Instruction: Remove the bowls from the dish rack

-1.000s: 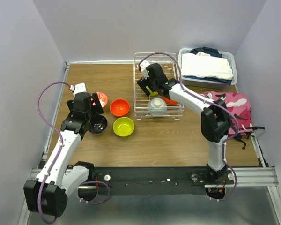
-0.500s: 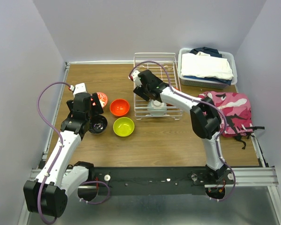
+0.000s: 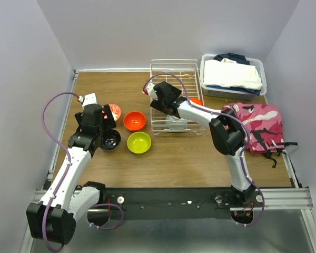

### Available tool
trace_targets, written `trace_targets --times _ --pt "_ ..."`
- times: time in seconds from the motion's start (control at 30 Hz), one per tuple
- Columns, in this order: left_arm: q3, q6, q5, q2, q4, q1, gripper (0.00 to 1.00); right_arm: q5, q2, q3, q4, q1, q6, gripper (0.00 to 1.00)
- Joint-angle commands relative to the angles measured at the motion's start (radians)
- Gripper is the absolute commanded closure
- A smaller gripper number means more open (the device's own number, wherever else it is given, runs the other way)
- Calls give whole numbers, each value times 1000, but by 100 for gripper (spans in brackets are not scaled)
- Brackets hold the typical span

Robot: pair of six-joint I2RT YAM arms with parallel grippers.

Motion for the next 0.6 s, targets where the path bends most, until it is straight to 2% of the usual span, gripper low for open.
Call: trace_targets --times 0.0,0.27,0.57 --pt "-16 11 8 -9 15 -8 1 36 80 -50 8 5 -17 0" --pt "-17 12 20 -7 18 -6 1 110 92 -92 68 11 -69 4" --pt "-19 12 23 -14 20 -8 1 99 -23 -94 51 14 -42 39"
